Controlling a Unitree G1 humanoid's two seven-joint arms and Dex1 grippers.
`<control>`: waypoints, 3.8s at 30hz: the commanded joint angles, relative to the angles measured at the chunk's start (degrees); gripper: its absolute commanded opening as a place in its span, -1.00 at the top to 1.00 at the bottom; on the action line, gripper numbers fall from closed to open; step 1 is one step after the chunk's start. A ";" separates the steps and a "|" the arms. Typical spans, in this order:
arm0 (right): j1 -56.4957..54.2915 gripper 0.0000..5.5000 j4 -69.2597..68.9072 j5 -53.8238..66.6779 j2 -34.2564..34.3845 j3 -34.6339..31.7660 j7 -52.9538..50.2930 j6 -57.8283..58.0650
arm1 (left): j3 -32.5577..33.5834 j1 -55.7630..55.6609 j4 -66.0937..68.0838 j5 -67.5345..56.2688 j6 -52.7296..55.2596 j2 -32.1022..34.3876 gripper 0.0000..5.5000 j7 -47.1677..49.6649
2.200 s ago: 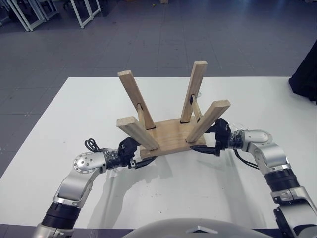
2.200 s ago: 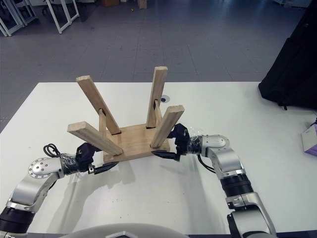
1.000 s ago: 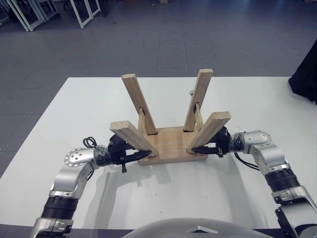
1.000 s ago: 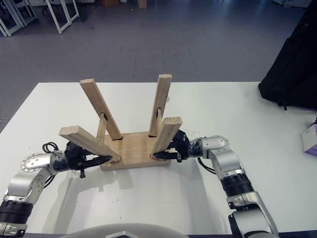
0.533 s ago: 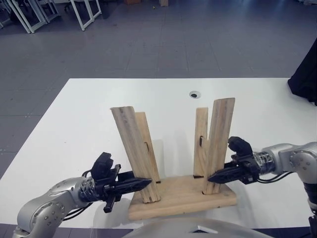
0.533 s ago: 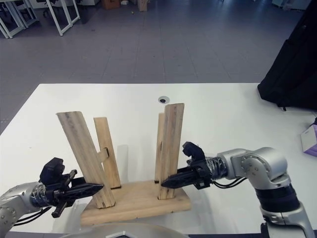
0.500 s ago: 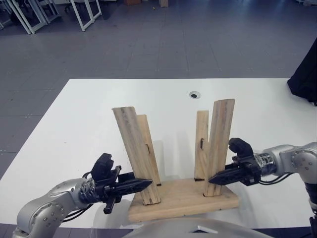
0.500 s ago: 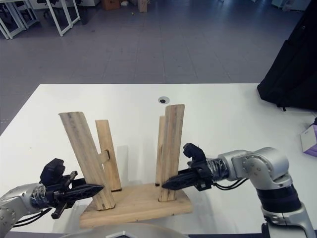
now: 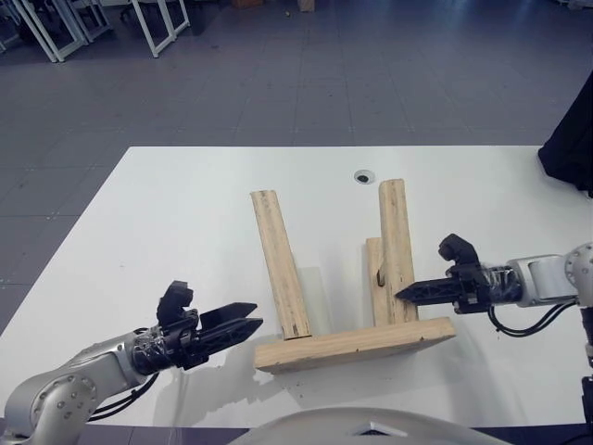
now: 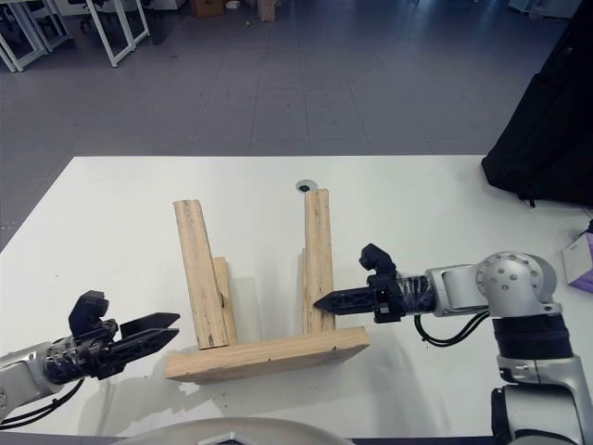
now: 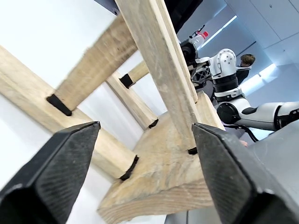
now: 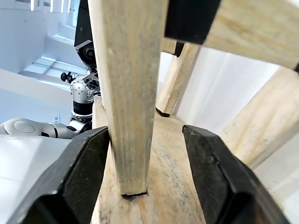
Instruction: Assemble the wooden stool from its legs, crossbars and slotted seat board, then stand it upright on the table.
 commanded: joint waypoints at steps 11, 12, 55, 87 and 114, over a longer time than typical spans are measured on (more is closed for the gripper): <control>11.49 -0.01 -1.57 -44.27 -18.33 4.30 28.84 -63.58 | -10.94 14.76 -10.09 48.88 -32.59 6.30 -0.47 -3.66; 14.12 -0.01 -0.95 -49.60 -18.96 5.39 29.65 -72.01 | -12.51 14.63 -10.61 52.30 -36.00 5.90 -0.47 -2.88; 24.99 0.48 -0.78 -62.29 0.28 15.21 33.06 -96.84 | -35.79 -7.47 9.91 68.29 -59.82 0.21 0.34 1.23; 14.00 0.49 -18.83 14.71 -4.38 -8.95 13.99 -37.54 | -5.79 -8.98 -17.41 -10.11 -22.67 -0.67 0.52 5.62; 22.31 0.48 -42.16 36.42 24.97 -0.78 -52.02 -65.41 | -9.49 -21.56 -17.65 -18.51 -26.83 -26.02 0.52 54.82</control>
